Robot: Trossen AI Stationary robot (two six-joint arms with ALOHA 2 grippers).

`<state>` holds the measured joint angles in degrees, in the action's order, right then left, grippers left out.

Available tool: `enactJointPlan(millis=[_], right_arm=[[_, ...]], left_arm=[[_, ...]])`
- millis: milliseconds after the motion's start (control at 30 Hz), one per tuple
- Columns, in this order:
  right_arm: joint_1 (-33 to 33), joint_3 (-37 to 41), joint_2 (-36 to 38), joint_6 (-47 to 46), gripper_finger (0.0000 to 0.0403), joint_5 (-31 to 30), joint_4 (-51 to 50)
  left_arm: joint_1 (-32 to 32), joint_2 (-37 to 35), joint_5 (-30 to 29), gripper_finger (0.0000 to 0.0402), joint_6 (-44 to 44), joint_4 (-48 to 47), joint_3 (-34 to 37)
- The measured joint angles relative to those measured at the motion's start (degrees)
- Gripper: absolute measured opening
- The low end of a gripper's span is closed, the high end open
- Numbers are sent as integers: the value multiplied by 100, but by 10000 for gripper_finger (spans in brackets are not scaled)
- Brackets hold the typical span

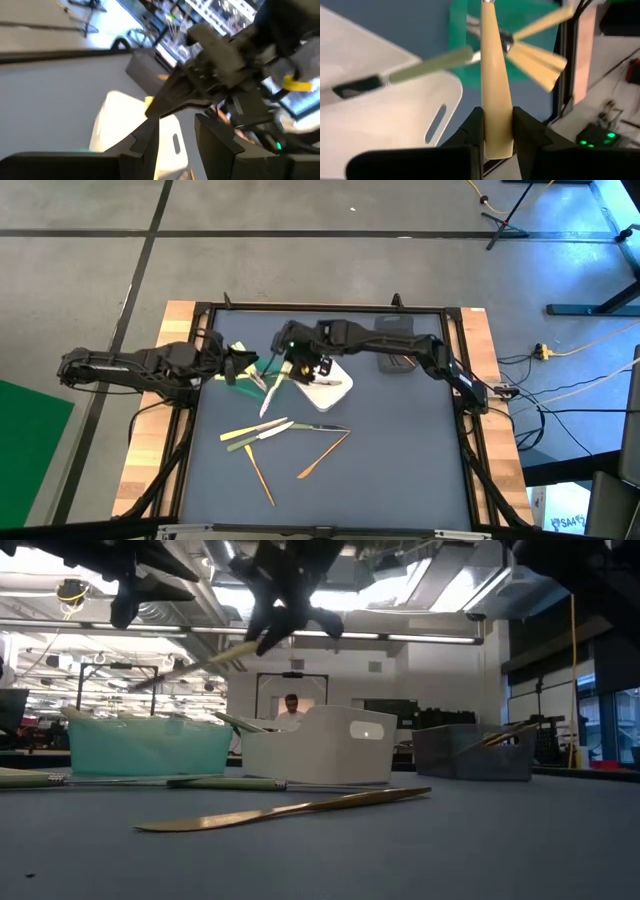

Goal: Sort silverware by color (type)
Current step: Put the top yellow table knife into the green bin

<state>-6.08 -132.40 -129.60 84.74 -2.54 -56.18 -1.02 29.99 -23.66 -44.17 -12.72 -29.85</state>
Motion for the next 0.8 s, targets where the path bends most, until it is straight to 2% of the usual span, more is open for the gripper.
enactJointPlan(millis=[200,800], right_arm=[[356,0,0,112,58,-54,349],[651,2,0,278,58,-51,1180]], left_arm=[[-2,54,710,118,-11,-377,0],[-5,731,1896,118,-88,-387,2]])
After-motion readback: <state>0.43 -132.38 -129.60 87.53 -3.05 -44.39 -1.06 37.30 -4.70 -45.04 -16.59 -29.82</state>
